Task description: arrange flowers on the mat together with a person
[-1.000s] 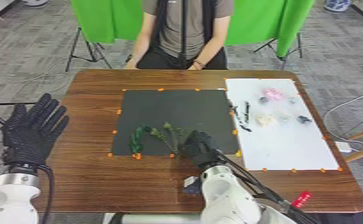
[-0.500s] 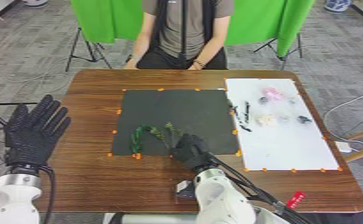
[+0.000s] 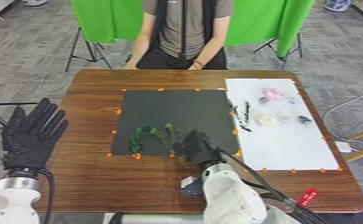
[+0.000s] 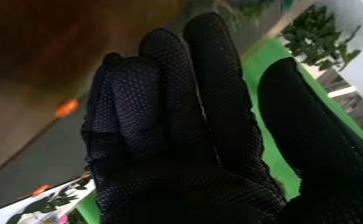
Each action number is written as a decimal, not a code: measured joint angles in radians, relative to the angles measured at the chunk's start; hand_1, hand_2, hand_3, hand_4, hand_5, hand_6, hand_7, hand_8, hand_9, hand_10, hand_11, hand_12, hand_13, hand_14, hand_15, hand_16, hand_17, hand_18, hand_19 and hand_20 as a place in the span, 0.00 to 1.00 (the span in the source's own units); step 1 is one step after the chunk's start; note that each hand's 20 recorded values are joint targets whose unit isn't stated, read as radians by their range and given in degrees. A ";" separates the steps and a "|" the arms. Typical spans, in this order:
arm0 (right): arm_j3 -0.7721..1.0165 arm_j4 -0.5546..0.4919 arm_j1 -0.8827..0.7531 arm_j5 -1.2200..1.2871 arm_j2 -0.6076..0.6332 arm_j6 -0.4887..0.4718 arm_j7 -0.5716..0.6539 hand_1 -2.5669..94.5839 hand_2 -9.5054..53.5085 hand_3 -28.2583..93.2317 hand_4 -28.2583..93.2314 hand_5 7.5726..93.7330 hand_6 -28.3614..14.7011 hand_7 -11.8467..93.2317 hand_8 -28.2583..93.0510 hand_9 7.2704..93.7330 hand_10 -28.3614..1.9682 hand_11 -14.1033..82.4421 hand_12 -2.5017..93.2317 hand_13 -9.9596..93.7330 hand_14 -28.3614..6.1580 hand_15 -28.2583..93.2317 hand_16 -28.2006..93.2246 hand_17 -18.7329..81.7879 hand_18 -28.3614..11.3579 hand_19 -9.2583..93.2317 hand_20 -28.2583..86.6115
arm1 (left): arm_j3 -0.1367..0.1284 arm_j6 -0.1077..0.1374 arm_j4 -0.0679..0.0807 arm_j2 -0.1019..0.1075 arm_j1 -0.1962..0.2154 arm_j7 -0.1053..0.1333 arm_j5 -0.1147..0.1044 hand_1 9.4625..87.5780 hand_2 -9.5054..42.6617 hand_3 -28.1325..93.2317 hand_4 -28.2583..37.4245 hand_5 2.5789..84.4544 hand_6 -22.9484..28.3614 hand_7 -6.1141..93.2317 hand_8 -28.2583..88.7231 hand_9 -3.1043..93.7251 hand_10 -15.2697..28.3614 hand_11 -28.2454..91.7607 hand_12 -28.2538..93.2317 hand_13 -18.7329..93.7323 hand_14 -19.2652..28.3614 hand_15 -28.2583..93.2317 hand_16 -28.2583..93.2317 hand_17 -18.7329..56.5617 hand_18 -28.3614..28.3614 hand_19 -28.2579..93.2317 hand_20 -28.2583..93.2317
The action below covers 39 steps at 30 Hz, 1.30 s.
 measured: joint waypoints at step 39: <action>1.055 0.033 -0.476 1.147 0.105 -0.278 -0.971 0.12 0.26 0.81 0.05 0.36 0.63 0.19 0.17 0.34 0.46 0.18 0.19 0.40 0.37 0.29 0.44 0.32 0.20 0.36 0.34 | -0.067 0.001 -0.050 0.021 0.002 0.077 -0.015 0.21 0.39 0.79 0.00 0.47 0.60 0.17 0.16 0.35 0.63 0.36 0.28 0.35 0.64 0.37 0.19 0.18 0.68 0.42 0.31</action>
